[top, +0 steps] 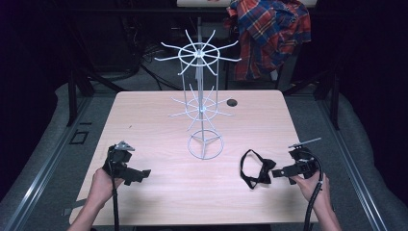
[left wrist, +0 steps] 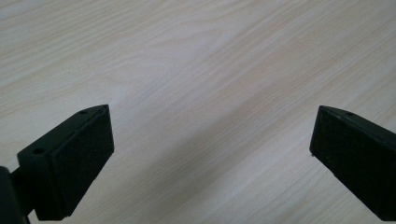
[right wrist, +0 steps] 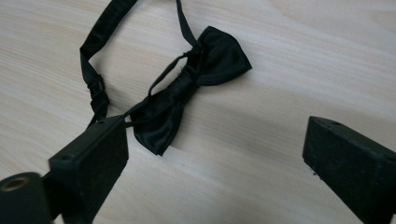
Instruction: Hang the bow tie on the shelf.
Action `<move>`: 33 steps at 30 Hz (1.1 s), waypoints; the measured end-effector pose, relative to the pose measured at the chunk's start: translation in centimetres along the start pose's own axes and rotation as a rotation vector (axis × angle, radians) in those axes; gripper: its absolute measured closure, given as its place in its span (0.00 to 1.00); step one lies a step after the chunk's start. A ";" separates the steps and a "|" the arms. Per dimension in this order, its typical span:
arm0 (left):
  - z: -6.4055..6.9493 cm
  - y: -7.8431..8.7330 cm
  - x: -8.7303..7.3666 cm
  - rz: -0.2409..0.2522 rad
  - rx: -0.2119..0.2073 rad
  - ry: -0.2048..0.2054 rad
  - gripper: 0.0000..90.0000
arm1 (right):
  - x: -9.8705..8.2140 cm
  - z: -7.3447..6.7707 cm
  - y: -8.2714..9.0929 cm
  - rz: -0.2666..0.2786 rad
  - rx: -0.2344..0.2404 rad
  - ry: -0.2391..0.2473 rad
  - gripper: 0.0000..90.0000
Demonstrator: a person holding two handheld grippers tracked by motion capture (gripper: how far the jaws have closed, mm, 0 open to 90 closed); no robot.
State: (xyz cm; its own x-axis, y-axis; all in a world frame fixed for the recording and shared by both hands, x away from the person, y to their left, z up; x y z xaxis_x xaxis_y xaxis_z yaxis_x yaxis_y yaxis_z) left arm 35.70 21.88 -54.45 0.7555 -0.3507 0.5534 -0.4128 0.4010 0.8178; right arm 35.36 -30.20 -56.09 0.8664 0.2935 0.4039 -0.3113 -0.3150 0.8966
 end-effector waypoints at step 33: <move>0.8 -1.3 0.4 -0.049 -0.002 -0.037 0.00 | 1.9 -2.5 -4.5 -0.109 -0.060 0.021 0.67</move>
State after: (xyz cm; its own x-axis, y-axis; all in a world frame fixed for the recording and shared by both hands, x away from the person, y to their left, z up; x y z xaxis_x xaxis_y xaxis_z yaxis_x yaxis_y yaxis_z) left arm 36.10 20.56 -55.13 0.7556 -0.4006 0.5182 -0.3746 0.3847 0.8436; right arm 37.47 -25.99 -58.90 0.8885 0.3418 0.3063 -0.2386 -0.2262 0.9444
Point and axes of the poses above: each handheld gripper's, and its own axes: y roughly backward along the jaws, x roughly out of its top, z roughly to its right, the point moved 5 cm from there along -y, roughly forward along the jaws, and after that the axes turned 6 degrees about y, right-handed, at the moved point
